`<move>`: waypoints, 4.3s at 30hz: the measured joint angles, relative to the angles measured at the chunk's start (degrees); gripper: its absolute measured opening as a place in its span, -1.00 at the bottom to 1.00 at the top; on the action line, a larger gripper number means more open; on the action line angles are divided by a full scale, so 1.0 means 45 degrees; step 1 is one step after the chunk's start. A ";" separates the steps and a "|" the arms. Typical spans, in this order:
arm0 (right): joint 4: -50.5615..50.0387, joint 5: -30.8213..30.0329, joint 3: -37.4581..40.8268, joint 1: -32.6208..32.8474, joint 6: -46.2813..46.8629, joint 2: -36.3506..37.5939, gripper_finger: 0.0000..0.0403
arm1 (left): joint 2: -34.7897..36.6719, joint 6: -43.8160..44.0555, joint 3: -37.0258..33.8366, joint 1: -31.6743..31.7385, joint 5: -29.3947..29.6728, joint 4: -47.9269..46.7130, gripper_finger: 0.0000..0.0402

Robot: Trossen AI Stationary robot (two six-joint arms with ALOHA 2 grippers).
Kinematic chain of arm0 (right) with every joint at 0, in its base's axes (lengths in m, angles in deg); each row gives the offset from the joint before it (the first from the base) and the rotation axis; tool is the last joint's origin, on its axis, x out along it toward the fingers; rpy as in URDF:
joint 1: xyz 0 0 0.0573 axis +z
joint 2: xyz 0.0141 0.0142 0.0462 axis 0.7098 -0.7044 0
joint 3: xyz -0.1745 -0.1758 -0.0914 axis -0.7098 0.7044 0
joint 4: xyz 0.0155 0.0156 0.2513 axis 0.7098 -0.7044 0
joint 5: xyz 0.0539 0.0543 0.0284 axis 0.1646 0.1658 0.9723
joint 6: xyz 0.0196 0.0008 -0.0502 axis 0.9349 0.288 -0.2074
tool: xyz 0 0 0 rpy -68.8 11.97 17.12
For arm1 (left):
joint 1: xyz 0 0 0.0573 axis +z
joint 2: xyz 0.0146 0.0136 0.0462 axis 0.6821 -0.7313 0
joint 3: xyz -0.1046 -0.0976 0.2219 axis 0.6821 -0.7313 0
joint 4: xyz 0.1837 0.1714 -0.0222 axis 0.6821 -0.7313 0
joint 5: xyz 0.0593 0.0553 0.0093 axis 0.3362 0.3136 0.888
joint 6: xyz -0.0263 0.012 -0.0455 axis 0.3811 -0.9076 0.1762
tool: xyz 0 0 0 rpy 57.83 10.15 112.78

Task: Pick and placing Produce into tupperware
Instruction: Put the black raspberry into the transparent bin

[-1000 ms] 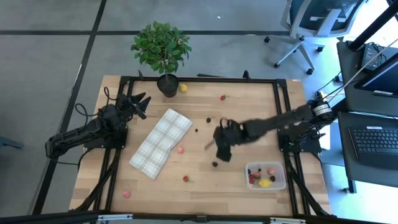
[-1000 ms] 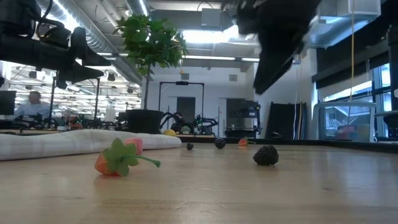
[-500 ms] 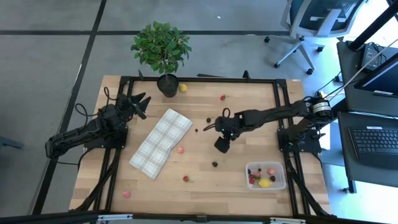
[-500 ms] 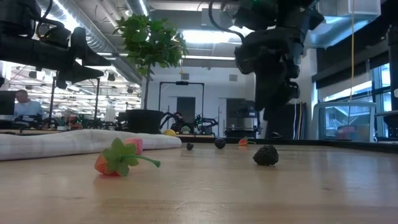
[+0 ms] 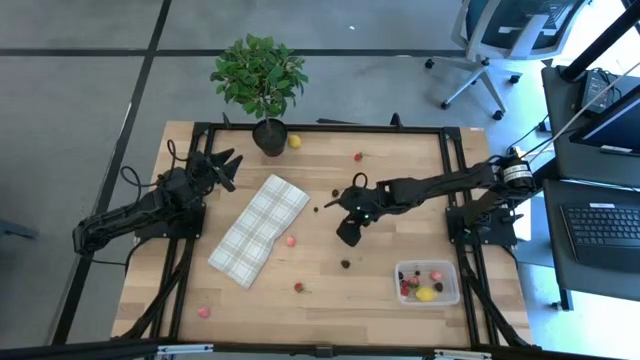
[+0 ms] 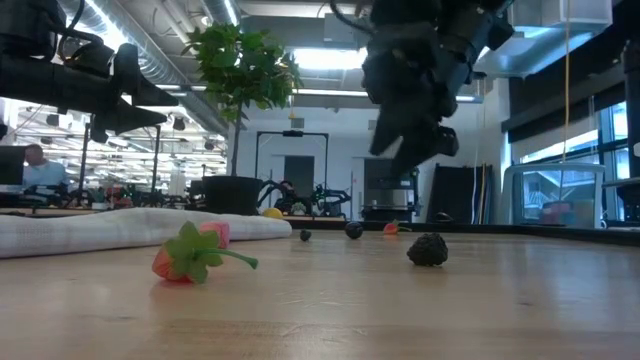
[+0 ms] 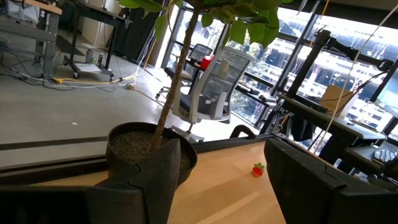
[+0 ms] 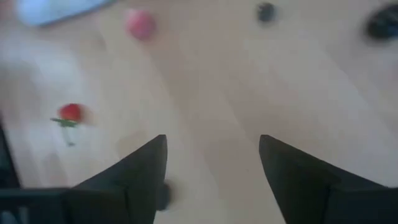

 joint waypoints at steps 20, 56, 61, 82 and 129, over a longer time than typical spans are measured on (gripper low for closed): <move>0.0883 -0.2952 0.0000 0.3533 -0.2391 -0.0010 0.68 | 0.0000 -0.0112 0.0002 0.0000 0.0000 0.0000 0.12; 0.1125 -0.3466 -0.0019 0.4515 -0.1595 -0.3196 0.64 | -0.0004 -0.0777 0.0000 0.0000 0.0000 0.0000 0.12; 0.1093 -0.3456 -0.0019 0.4515 -0.1581 -0.3196 0.52 | -0.0004 -0.0777 0.0000 -0.0005 0.0000 -0.0001 0.12; 0.1096 -0.3349 -0.0039 0.4438 0.0003 -0.3167 -0.51 | 0.0000 -0.0779 0.0003 0.0000 0.0000 -0.0003 0.12; -0.8543 0.3041 -0.1137 0.6657 1.4306 -0.0563 -0.25 | -0.0005 -0.0767 0.0004 -0.0002 0.0000 -0.0005 0.12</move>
